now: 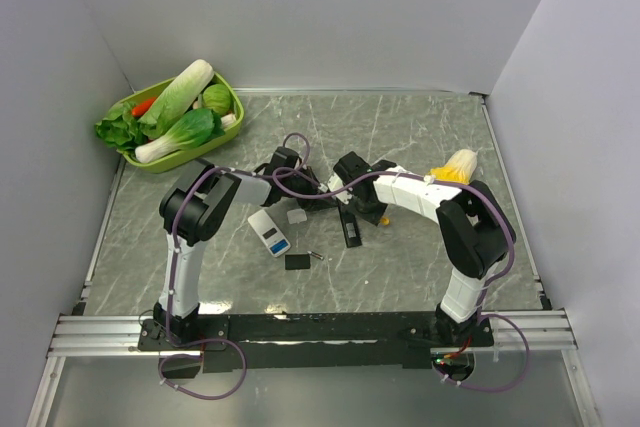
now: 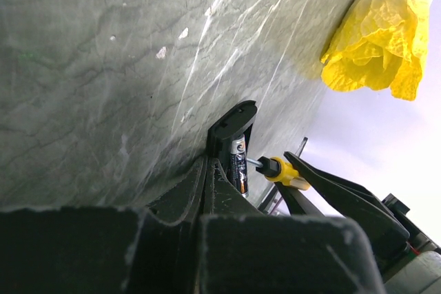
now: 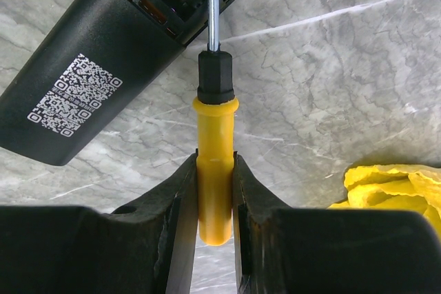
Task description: Unload the batteries from the remote control
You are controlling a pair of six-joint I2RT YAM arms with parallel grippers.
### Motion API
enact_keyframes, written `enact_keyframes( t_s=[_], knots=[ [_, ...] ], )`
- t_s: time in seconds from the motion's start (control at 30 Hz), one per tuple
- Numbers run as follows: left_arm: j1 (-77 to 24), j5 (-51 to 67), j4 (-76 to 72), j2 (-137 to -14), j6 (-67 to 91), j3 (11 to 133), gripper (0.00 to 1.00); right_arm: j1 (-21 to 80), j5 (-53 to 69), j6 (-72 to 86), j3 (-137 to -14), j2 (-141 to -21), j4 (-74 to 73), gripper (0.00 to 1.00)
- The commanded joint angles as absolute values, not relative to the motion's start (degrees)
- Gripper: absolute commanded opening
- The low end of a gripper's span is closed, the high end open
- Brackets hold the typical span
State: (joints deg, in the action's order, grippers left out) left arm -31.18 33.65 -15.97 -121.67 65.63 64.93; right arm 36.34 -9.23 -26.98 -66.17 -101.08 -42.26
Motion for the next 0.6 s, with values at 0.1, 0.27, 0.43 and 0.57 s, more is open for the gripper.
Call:
enact_keyframes(
  t_s=[0.1, 0.27, 0.43, 0.57],
  knots=[
    [-32.17, 30.94, -13.89, -121.99, 64.34, 66.62, 0.01, 36.47, -7.65, -26.46, -67.24, -96.59, -38.85, 0.00],
    [-32.17, 30.85, -13.62, -121.91, 64.25, 66.62, 0.01, 36.39, -8.09, -26.37, -67.06, -96.15, -38.94, 0.00],
    [-32.17, 30.59, -13.18, -121.82, 64.16, 66.88, 0.01, 36.47, -8.00, -26.10, -67.50, -96.33, -39.11, 0.00],
    [-32.08, 29.44, -12.22, -121.29, 63.63, 66.80, 0.01, 36.39, -8.43, -26.10, -67.59, -96.59, -38.67, 0.00]
  ],
)
